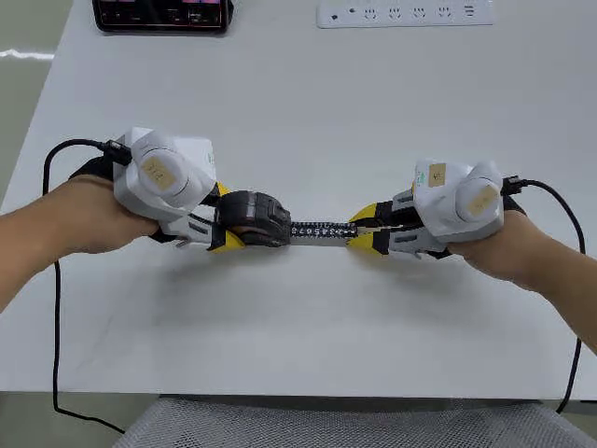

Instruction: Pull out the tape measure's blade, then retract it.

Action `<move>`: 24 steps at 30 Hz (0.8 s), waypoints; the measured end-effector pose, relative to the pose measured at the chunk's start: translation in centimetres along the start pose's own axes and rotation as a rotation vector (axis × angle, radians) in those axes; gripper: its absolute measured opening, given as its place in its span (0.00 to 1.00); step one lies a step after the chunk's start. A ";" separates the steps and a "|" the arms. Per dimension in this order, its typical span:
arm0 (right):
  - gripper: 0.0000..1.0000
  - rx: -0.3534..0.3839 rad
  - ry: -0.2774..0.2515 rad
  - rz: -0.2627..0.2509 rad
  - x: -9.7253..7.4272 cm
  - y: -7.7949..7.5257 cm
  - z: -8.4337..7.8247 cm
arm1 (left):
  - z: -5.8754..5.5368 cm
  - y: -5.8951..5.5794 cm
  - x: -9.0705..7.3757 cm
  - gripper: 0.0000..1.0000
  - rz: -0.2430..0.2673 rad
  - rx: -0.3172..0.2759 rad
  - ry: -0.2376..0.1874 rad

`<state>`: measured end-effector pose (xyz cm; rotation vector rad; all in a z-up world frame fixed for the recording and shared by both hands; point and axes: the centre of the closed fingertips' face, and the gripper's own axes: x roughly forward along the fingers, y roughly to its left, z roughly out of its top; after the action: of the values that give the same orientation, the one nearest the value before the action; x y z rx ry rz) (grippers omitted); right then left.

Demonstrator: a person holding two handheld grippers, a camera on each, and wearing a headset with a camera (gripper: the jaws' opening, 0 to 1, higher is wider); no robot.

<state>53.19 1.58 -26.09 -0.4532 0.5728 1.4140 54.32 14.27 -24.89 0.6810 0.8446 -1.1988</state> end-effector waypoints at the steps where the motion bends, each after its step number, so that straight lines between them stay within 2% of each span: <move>1: 0.09 -0.003 0.008 -0.003 -0.2 0.0 -0.1 | 0.0 0.0 0.0 0.27 0.001 -0.001 -0.001; 24: 0.09 -0.032 0.052 -0.031 -2.9 -0.7 -2.0 | 0.0 -0.1 0.0 0.27 0.008 -0.003 -0.005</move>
<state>53.46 -2.00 -25.92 -0.5242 0.5835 1.3869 54.28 14.24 -24.89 0.6782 0.8389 -1.1913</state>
